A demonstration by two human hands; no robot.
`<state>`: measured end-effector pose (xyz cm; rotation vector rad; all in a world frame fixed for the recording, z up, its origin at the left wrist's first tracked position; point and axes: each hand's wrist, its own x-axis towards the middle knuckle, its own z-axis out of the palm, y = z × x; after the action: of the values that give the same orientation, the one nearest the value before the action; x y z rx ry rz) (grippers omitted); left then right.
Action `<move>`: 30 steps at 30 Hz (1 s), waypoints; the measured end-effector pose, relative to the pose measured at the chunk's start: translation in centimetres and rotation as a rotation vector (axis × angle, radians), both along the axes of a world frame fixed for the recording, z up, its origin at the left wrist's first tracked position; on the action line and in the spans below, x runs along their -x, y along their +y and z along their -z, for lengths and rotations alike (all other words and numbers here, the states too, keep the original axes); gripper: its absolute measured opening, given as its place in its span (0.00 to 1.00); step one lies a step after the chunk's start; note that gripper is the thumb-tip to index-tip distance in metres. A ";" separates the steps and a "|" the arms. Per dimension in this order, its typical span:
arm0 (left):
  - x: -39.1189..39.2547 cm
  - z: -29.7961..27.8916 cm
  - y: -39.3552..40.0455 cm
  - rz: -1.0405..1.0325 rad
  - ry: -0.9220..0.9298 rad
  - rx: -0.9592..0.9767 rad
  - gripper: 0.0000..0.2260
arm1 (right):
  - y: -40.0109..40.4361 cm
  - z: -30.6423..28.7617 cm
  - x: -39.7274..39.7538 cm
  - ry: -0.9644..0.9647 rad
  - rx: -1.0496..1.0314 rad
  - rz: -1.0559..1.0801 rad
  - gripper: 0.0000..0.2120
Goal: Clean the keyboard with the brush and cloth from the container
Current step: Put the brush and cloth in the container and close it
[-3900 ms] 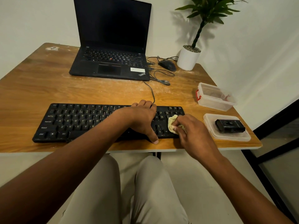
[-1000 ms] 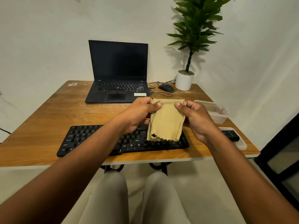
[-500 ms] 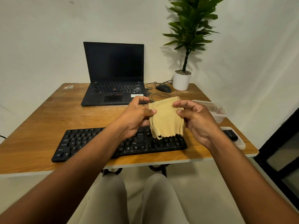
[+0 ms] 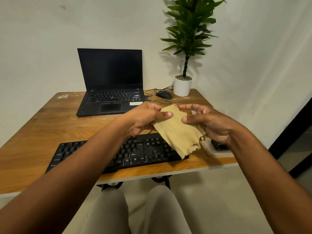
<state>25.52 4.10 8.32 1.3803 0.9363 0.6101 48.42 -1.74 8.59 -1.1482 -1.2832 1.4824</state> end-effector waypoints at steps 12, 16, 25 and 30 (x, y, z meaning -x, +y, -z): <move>-3.7 1.2 1.1 -0.233 -0.297 0.167 0.06 | 0.7 2.8 -4.3 0.172 0.015 0.286 0.27; -6.0 1.0 2.3 -0.268 -0.226 0.022 0.17 | 1.2 1.2 -5.5 0.091 -0.049 0.433 0.25; -12.8 0.9 6.6 -0.096 -0.073 -0.186 0.21 | 4.5 -0.2 -11.1 -0.133 -0.131 0.525 0.16; -16.8 2.0 9.6 -0.062 0.128 -0.302 0.27 | 6.7 0.9 -14.4 -0.239 -0.079 0.568 0.16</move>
<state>42.37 13.75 6.33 1.6804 1.0221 0.7393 62.82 4.96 7.73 -1.5148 -1.0340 0.8904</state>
